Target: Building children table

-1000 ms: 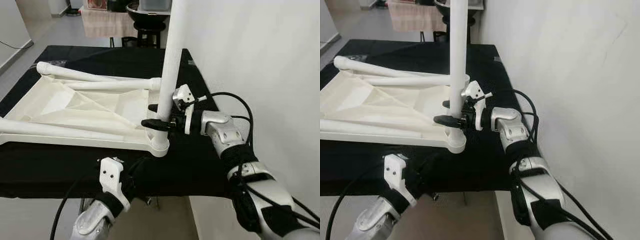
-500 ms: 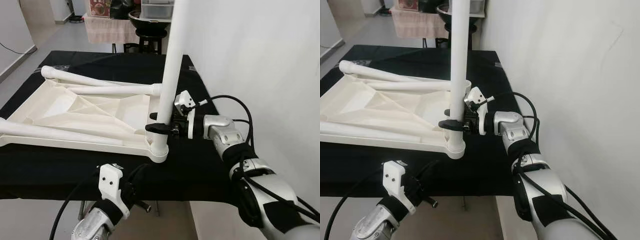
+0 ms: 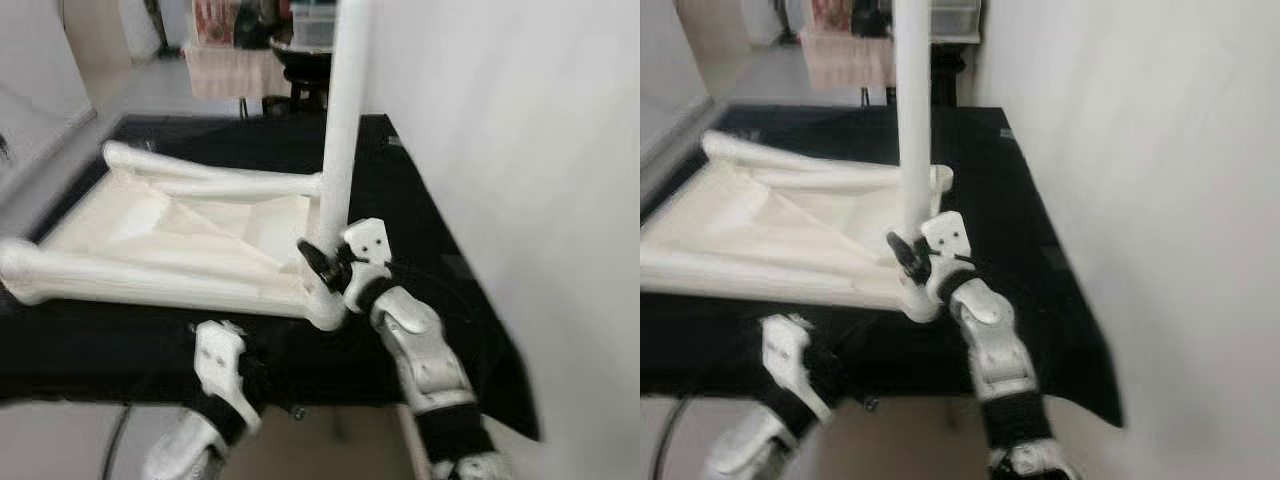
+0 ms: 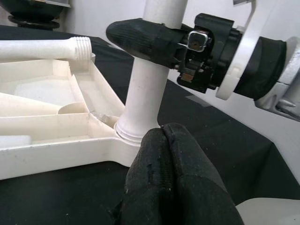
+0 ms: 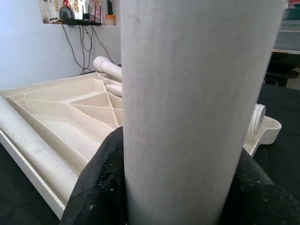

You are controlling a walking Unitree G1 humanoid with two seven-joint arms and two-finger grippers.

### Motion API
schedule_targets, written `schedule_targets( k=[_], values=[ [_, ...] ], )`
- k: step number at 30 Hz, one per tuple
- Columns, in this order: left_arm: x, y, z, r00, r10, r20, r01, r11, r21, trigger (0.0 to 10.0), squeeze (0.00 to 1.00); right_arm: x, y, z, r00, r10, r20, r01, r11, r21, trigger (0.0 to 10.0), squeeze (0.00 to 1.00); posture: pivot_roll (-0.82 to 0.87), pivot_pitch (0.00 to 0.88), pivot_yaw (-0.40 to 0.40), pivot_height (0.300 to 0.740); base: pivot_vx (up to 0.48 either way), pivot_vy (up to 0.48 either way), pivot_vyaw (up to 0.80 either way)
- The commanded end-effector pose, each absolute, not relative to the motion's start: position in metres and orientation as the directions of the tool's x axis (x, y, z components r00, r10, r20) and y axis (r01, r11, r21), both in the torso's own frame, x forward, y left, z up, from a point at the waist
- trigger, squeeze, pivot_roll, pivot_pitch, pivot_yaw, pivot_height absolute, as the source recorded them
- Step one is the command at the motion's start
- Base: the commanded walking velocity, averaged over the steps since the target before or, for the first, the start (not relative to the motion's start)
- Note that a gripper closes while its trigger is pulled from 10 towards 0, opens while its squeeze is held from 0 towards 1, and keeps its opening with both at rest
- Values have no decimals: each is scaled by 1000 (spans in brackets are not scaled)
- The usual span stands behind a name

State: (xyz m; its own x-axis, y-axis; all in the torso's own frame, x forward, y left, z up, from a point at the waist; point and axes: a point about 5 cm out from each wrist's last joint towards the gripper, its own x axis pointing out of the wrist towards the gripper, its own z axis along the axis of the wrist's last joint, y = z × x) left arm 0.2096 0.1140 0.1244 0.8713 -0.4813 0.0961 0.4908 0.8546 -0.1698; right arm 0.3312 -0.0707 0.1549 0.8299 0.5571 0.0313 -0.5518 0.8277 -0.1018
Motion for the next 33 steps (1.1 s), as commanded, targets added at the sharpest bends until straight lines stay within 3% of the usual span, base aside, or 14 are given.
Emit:
schedule_targets(
  k=[1,5,6,7,8,16,17,18,23,28,29,30,31,33],
  values=[
    [211,116,121,873,-482,82,488,855,-174,10000,0,325,-65,126,796,593,-118,-605,783,-148,0,0,74,24,-64,740,0,0,0],
    [212,117,121,876,-475,85,483,859,-172,10000,0,322,-68,131,811,574,-115,-585,803,-113,0,0,74,17,-66,740,0,0,0],
    [213,116,121,876,-475,86,483,859,-172,10000,0,322,-70,132,819,562,-119,-573,814,-100,7373,0,67,18,-63,740,0,0,0],
    [213,116,121,875,-477,86,484,858,-172,10000,0,323,-71,135,810,574,-122,-584,808,-74,10000,471,71,18,-63,740,0,0,0],
    [213,115,121,874,-479,86,486,857,-172,10000,0,325,-72,139,791,600,-116,-609,792,-56,10000,1000,74,18,-64,740,0,0,0],
    [214,113,121,873,-480,87,488,855,-174,10000,0,334,-75,159,697,717,-37,-717,696,-30,10000,1000,74,19,-71,740,0,0,0],
    [214,112,121,873,-480,89,488,855,-175,10000,0,340,-78,168,630,776,0,-776,630,-37,10000,941,80,19,-77,740,0,0,0],
    [213,111,121,872,-480,91,489,854,-176,10000,0,345,-82,176,549,836,19,-834,549,-57,10000,0,92,18,-85,740,0,0,0],
    [213,110,121,873,-479,94,488,854,-179,10000,0,356,-91,186,337,941,-33,-939,333,-84,10000,0,100,19,-90,740,0,0,0],
    [212,109,122,872,-480,94,489,853,-180,10000,0,368,-92,194,312,949,-42,-950,312,-10,10000,0,112,19,-95,740,0,0,0],
    [212,109,122,872,-481,94,490,853,-181,10000,0,371,-92,195,312,948,-55,-949,314,16,2627,0,115,19,-96,740,0,0,0],
    [212,109,122,872,-481,94,490,853,-181,10000,0,371,-92,195,312,948,-55,-949,314,16,2627,0,115,19,-96,740,0,0,0],
    [211,108,122,871,-482,93,490,852,-182,10000,0,374,-94,193,309,948,-77,-949,313,41,0,0,120,23,-100,740,0,0,0],
    [210,108,122,871,-482,94,491,852,-183,10000,0,375,-98,192,312,946,-85,-947,317,49,0,0,119,26,-103,740,0,0,0]
  ],
)
